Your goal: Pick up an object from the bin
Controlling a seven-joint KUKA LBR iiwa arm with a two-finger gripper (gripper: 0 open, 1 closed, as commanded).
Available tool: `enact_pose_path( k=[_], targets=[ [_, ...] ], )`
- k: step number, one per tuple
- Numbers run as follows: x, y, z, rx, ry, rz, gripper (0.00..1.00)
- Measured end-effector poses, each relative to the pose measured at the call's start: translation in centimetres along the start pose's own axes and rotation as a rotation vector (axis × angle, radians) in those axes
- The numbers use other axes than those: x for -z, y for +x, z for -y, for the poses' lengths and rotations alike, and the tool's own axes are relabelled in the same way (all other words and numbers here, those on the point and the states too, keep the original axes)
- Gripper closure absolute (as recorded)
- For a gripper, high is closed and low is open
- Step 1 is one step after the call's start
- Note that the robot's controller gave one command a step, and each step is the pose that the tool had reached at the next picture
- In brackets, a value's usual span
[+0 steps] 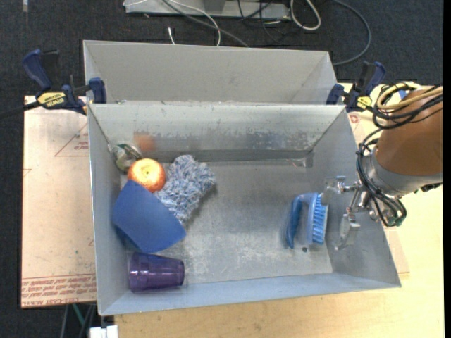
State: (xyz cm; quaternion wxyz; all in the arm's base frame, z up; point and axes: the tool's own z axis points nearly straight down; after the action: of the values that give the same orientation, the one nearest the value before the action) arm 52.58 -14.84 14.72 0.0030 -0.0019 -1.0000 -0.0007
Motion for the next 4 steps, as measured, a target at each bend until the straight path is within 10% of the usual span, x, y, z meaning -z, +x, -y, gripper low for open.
enact_pose_path(
  k=[1,2,3,4],
  targets=[
    [0.4,-0.2,-0.1,0.004,0.001,0.007,0.00],
    [-6.5,-4.3,-2.2,0.580,0.018,0.031,0.00],
    [-2.9,-4.1,-3.4,0.534,0.003,0.011,0.00],
    [-4.8,-5.8,-4.8,1.003,0.012,0.018,0.00]
  ],
)
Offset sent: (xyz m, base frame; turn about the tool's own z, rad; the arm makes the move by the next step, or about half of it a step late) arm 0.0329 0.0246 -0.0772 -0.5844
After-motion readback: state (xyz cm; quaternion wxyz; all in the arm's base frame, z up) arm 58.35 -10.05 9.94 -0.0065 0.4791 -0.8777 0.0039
